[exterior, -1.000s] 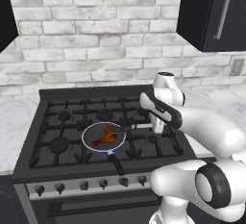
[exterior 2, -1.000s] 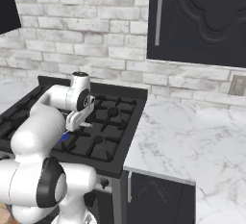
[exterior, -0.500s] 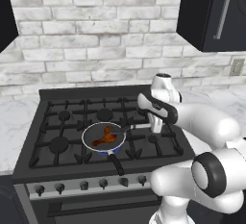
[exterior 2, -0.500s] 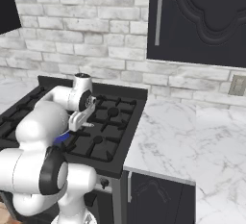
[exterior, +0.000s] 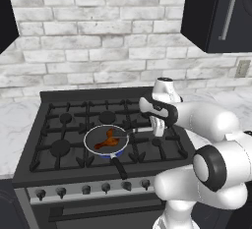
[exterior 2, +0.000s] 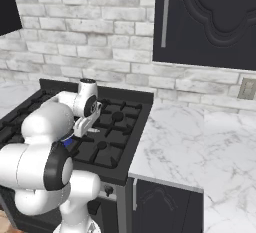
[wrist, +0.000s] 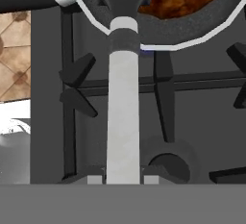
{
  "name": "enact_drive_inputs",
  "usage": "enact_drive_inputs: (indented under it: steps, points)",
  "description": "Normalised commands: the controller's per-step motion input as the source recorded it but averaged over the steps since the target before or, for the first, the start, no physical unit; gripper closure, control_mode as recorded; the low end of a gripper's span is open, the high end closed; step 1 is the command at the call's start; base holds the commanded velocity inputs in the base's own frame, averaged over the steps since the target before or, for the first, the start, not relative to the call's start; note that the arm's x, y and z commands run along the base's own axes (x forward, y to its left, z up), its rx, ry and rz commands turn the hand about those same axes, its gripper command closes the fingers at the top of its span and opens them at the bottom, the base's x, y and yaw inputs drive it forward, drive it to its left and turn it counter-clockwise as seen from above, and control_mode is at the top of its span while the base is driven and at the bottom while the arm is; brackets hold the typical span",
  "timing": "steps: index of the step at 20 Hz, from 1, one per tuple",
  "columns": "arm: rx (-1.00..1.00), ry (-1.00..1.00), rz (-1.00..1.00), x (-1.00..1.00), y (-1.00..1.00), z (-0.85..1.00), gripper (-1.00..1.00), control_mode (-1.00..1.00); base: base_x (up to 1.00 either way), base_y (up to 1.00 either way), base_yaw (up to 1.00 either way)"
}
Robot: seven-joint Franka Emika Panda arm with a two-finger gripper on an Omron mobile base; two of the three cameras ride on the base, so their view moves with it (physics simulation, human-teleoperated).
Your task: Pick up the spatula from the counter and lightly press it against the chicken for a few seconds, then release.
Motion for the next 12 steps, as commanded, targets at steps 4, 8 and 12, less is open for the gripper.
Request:
enact_drive_inputs:
  steps: [4,8,12]
  points:
    - [0.0,0.0,0.01,0.24,0.0,-0.11,1.0,-1.0,0.0,0.0,0.0]
    - [0.0,0.0,0.01,0.26,0.01,-0.12,1.0,-1.0,0.0,0.0,0.0]
    - [0.0,0.0,0.01,0.29,0.07,-0.14,1.0,-1.0,0.0,0.0,0.0]
